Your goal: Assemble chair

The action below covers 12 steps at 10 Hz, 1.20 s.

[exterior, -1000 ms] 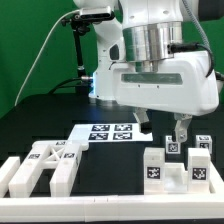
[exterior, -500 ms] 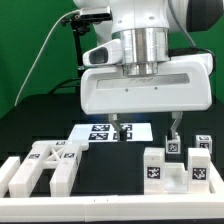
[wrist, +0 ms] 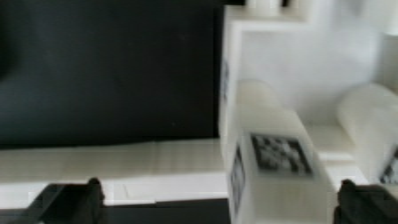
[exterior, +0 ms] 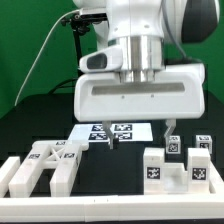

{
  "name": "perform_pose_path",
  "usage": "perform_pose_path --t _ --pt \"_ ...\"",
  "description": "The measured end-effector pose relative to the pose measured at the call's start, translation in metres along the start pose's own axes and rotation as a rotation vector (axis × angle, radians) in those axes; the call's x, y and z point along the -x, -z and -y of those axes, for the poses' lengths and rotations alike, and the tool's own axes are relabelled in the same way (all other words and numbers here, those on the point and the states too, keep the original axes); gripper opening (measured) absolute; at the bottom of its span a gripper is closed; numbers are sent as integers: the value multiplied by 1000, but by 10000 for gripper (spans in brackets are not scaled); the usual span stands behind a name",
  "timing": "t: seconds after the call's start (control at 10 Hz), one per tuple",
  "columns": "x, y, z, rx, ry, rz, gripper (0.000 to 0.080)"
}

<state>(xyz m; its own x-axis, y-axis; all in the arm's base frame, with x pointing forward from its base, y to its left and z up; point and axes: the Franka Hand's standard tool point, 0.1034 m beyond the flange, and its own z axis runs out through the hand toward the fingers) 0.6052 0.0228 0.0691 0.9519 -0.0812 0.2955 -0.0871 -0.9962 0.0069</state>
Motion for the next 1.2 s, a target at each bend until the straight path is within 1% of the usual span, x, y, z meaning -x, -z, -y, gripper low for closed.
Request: perform_pose_path --t 0.1,0.2,0.4,0.6,0.7,0.8,1.1,1.2 --pt "15 -17 2 9 2 13 649" --pt "17 -25 5 12 9 14 649" --pt "16 -37 13 9 22 17 649" --pt "11 -45 15 12 31 13 649" --pt "9 -50 13 16 30 12 649" --pt "10 -54 12 20 30 15 649" --pt "10 -54 12 20 31 15 637" --pt "10 -54 12 20 31 15 470"
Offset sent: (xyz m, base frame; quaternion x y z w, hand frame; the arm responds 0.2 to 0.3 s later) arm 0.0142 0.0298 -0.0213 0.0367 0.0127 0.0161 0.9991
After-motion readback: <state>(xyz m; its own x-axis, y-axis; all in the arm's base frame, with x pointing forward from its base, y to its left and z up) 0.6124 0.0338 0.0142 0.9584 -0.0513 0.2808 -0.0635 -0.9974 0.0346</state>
